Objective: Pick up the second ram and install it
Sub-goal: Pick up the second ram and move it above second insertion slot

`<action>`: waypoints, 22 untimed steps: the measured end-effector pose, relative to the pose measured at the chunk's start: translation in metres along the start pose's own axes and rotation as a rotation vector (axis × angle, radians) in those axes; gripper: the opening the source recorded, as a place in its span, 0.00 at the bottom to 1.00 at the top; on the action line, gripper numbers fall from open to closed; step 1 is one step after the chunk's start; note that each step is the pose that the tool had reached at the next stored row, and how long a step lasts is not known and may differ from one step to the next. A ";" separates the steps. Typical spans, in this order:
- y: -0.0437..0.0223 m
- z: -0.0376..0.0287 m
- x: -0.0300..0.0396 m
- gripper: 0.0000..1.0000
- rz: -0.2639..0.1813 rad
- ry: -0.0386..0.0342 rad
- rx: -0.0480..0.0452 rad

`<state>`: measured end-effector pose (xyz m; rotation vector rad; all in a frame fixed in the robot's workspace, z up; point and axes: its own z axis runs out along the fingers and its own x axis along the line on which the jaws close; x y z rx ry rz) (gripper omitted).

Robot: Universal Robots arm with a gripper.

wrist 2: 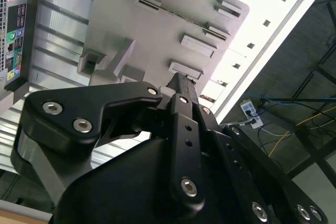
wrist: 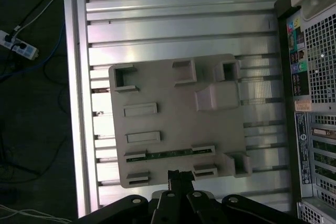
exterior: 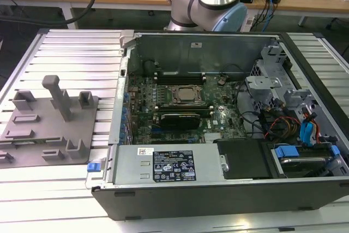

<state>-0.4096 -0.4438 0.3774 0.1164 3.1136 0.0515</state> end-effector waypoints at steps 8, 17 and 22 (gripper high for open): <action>0.0000 0.0000 0.0000 0.11 -0.193 0.0066 -0.0047; 0.0000 0.0000 0.0000 0.11 -0.446 0.0152 -0.0107; 0.0000 0.0000 0.0000 0.11 -0.557 0.0189 -0.0134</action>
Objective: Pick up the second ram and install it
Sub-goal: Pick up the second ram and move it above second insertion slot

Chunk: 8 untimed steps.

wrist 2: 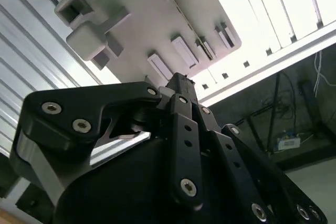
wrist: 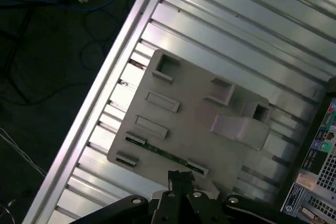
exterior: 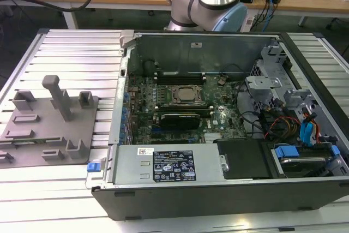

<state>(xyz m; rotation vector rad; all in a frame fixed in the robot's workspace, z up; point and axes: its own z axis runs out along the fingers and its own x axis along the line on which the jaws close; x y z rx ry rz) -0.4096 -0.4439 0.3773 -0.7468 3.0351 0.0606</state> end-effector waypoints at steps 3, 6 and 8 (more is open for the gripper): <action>0.0000 0.0000 0.0000 0.11 -0.075 0.0026 -0.0019; 0.0000 0.0000 0.0000 0.11 -0.167 0.0057 -0.0040; 0.0000 0.0000 0.0000 0.11 -0.198 0.0067 -0.0048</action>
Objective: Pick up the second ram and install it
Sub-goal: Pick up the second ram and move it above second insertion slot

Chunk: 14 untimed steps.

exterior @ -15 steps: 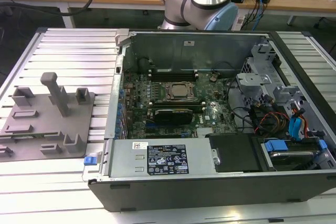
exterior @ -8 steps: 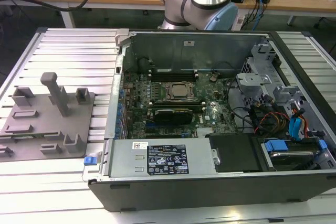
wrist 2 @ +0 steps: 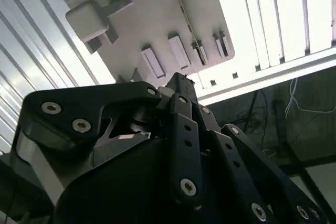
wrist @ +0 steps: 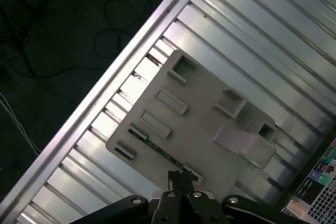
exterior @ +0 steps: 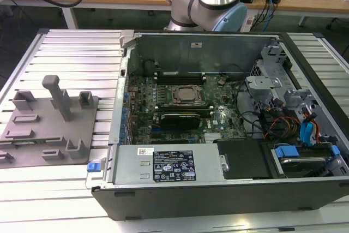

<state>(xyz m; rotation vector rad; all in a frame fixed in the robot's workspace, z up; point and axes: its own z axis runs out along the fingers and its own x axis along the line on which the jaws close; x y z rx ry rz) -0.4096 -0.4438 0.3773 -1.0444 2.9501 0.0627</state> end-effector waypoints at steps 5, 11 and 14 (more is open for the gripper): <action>0.0000 0.0000 0.0000 0.11 -0.110 0.0037 -0.0026; 0.0000 0.0000 0.0000 0.11 -0.250 0.0085 -0.0060; 0.0000 0.0000 0.0000 0.11 -0.327 0.0111 -0.0079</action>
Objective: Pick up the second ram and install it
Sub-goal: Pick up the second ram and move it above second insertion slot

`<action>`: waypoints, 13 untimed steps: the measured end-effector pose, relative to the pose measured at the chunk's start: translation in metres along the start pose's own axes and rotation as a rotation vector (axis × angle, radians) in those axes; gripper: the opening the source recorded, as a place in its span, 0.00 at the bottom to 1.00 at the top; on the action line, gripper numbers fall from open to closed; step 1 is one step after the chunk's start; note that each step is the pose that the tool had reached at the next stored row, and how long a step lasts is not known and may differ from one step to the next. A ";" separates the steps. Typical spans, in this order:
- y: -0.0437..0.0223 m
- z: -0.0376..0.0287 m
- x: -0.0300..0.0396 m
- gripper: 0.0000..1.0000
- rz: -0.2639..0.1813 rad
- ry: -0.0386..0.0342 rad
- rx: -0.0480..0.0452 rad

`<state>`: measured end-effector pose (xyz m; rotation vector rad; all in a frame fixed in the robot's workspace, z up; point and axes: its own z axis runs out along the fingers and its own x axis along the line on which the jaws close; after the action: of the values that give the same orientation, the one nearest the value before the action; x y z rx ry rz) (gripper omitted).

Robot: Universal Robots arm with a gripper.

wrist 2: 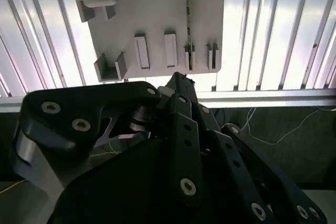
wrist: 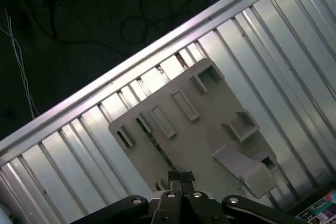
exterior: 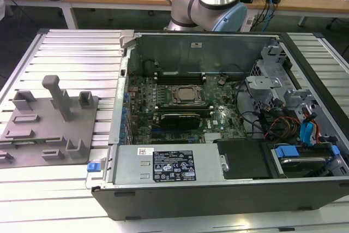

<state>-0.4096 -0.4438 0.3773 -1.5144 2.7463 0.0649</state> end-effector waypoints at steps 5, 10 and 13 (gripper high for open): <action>0.0000 0.0000 0.0000 0.11 -0.135 0.0046 -0.0033; 0.0000 0.0000 0.0000 0.11 -0.236 0.0080 -0.0057; 0.0000 0.0000 0.0000 0.11 -0.271 0.0092 -0.0065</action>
<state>-0.4096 -0.4439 0.3773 -1.8754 2.5206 0.0655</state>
